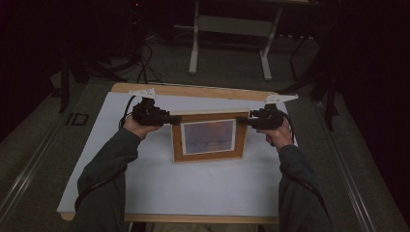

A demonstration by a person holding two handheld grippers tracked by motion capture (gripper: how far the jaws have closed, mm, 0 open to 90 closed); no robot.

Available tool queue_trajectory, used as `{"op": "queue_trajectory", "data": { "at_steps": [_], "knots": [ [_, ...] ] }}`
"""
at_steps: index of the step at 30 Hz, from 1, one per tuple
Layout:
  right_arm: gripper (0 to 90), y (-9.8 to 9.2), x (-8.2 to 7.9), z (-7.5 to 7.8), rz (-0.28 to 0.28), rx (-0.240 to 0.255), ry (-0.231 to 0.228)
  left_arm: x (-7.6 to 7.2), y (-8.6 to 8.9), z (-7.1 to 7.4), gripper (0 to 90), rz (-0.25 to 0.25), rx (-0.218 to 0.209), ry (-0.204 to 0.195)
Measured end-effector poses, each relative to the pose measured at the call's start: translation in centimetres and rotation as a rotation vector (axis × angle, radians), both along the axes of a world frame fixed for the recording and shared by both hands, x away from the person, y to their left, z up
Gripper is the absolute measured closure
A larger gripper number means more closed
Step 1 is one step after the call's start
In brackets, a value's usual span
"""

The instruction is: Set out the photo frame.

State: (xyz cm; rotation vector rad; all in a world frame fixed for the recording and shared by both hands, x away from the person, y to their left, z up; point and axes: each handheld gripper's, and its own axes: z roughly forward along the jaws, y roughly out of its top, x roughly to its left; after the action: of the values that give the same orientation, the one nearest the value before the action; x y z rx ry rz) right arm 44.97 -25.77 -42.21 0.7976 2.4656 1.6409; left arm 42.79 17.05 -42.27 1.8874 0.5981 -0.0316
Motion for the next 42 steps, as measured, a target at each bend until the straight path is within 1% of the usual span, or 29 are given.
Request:
{"op": "queue_trajectory", "data": {
  "at_steps": [5,12,19,42],
  "knots": [
    [56.1,-0.2,-0.3,-0.1,-0.007,0.005,-0.002,0.2,-0.2,-0.2,69.7,0.007,-0.011,-0.001],
    [58.2,-0.7,-0.8,-0.2,-0.005,0.007,0.002,0.4,-0.5,-0.3,67.8,0.017,-0.013,-0.005],
    [59.3,-1.0,-1.3,-0.3,-0.015,0.008,-0.002,0.5,-0.8,-0.4,66.1,0.030,-0.018,-0.009],
    [62.0,-1.7,-1.6,-0.6,-0.026,0.015,-0.003,1.0,-1.2,-0.7,64.0,0.044,-0.036,-0.012]
  ]
}}
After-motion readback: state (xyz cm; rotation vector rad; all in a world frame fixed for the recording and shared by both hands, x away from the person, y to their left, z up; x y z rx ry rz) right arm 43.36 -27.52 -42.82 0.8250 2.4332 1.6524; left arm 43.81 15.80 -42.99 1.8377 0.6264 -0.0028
